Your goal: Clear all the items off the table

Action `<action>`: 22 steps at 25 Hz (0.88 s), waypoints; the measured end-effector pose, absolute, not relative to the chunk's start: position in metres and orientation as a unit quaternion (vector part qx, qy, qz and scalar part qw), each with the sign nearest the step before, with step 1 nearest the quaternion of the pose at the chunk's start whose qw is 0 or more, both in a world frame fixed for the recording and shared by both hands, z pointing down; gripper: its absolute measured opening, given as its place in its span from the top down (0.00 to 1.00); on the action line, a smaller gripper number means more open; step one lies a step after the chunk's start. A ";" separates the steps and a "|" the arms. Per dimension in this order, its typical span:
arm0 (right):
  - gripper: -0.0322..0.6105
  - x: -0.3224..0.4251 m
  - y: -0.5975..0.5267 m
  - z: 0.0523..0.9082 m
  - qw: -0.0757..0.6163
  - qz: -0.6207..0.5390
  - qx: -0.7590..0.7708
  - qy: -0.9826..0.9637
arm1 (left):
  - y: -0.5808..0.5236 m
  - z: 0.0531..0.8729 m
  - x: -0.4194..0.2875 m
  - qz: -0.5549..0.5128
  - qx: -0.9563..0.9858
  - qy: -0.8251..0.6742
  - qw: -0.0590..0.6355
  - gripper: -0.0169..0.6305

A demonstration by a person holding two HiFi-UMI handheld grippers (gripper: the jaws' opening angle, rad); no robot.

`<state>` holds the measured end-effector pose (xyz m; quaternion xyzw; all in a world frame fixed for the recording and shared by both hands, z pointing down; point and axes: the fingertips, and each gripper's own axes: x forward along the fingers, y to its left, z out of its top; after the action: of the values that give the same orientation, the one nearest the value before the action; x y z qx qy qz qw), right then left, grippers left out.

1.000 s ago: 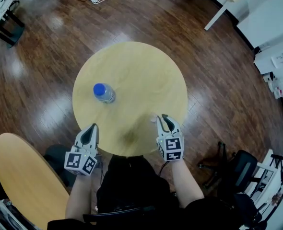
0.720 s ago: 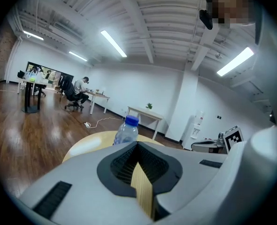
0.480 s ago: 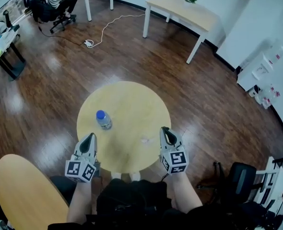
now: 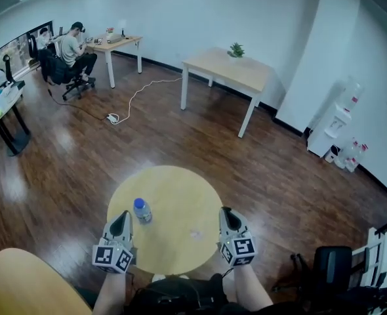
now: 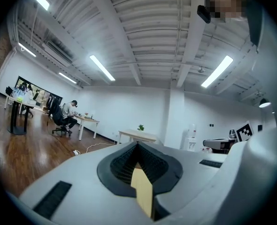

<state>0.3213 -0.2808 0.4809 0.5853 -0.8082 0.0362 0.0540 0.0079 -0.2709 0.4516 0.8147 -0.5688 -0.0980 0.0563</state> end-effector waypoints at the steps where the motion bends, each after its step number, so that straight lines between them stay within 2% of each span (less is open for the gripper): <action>1: 0.95 0.322 -0.281 0.473 0.044 0.034 0.587 -0.807 | -0.272 0.446 0.010 -0.105 0.816 -0.566 0.052 0.97; 7: 0.95 0.304 -0.281 0.433 -0.025 0.038 0.577 -0.815 | -0.271 0.429 0.020 -0.138 0.823 -0.550 0.040 0.97; 22: 0.95 0.304 -0.286 0.440 -0.017 0.036 0.576 -0.817 | -0.268 0.438 -0.003 -0.125 0.812 -0.568 0.048 0.97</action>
<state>0.3037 -0.2863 0.4402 0.5756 -0.8167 0.0357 -0.0172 -0.0025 -0.2678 0.4379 0.8120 -0.5682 -0.1248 0.0484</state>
